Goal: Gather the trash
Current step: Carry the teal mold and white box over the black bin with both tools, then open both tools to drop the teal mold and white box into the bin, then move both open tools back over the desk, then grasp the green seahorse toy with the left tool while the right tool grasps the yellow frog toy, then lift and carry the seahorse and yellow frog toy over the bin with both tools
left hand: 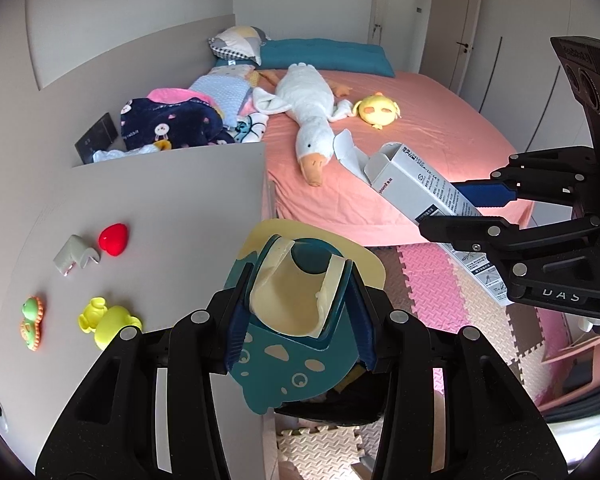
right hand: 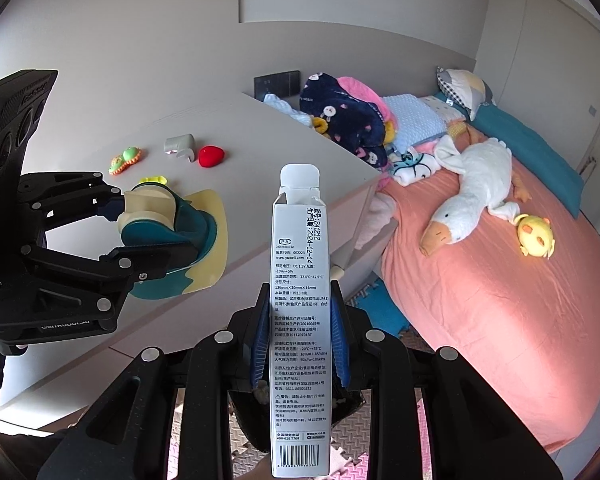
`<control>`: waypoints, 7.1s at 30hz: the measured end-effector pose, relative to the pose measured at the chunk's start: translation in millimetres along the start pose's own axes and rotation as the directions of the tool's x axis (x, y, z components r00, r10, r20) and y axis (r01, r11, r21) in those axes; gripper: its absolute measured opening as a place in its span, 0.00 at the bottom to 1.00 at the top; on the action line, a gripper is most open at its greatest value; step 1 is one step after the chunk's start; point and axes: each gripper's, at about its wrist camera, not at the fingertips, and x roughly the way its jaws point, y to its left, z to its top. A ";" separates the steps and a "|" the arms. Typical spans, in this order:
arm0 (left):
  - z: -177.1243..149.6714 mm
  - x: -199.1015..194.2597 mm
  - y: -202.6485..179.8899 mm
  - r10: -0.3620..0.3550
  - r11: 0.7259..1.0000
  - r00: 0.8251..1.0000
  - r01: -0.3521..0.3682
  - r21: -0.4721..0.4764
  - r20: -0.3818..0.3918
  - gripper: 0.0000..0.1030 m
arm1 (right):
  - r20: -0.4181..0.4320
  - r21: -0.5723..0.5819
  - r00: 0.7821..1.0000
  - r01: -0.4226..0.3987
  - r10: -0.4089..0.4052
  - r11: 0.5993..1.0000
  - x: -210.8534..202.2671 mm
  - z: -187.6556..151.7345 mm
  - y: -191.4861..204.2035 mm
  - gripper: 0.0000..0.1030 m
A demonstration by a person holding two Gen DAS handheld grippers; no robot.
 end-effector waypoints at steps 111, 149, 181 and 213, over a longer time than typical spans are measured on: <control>-132.3 -14.0 308.9 0.302 0.866 0.941 -0.338 -0.368 -0.153 0.86 | -0.174 -0.101 0.953 -0.268 0.248 0.958 213.1 111.2 195.9 0.48; -105.7 16.9 303.7 0.352 0.865 0.924 -0.382 -0.327 -0.147 0.48 | -0.093 0.118 0.974 -0.198 0.209 0.973 206.7 128.4 128.9 0.48; -59.8 -7.4 160.8 0.258 0.941 0.965 -0.262 -0.212 -0.047 0.48 | -0.019 0.189 0.992 -0.119 0.124 0.975 93.8 61.5 47.3 0.48; -25.9 20.4 6.2 0.056 0.998 0.998 -0.057 -0.021 -0.029 0.48 | -0.010 0.355 0.999 0.043 -0.042 0.934 22.9 -28.5 -67.4 0.48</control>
